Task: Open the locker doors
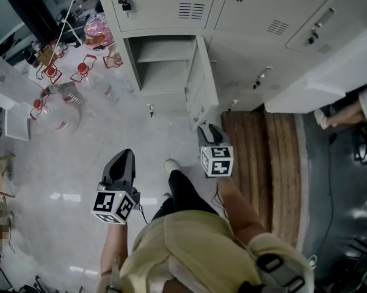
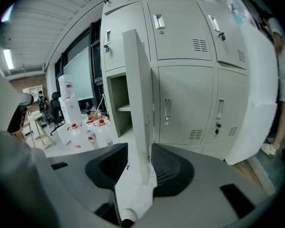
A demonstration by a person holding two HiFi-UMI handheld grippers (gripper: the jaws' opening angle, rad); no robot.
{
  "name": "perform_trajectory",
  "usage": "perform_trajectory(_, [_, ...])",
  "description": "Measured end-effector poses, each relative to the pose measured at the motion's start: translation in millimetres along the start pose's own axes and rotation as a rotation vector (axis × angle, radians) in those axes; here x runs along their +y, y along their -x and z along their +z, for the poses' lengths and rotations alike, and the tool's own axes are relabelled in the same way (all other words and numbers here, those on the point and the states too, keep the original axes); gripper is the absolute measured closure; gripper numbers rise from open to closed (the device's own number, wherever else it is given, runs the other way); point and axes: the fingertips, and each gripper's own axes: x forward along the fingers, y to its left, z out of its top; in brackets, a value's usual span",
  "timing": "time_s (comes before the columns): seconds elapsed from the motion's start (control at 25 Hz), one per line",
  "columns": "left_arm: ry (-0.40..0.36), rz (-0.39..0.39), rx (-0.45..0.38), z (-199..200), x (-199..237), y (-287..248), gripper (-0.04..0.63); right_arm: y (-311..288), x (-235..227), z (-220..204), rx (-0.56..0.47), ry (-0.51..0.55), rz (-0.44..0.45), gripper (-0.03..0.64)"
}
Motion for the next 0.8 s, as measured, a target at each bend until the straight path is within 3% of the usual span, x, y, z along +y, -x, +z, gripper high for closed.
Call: perform_trajectory(0.8, [-0.007, -0.011, -0.057, 9, -12, 52, 0.592, 84, 42, 45, -0.138, 0.028, 0.047, 0.465])
